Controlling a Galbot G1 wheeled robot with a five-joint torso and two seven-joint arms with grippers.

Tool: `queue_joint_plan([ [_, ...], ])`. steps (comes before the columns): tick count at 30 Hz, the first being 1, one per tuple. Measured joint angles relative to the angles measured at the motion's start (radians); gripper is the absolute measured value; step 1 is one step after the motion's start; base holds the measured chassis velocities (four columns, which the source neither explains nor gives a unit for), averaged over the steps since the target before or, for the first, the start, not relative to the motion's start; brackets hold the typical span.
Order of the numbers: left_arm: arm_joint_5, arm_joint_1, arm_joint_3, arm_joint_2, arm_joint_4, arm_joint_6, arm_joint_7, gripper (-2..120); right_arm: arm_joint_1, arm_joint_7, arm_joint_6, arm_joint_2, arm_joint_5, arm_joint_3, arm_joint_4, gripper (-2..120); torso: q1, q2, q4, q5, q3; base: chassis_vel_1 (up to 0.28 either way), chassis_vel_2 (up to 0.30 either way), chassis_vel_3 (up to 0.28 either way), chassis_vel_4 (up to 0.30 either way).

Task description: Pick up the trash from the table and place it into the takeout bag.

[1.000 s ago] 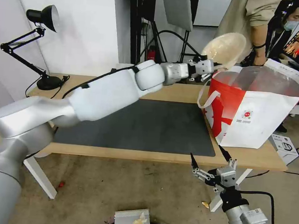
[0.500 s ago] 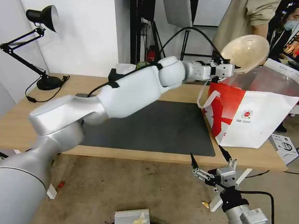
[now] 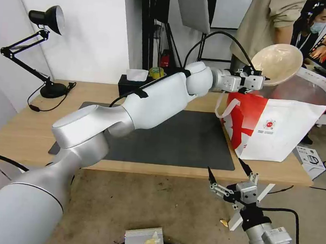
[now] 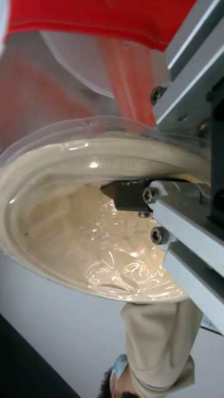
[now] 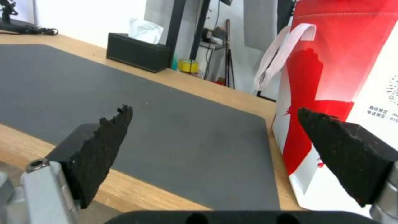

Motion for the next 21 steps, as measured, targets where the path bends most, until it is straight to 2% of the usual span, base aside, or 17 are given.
queue_joint_plan([
  [21,0.047,0.005,0.045,0.002,0.017,0.007,0.094,1,0.0,0.0,0.0,0.0,0.0,0.0,0.0,100,0.0,0.0,0.0,-0.0001,0.0,0.0,0.0,0.0,0.0],
])
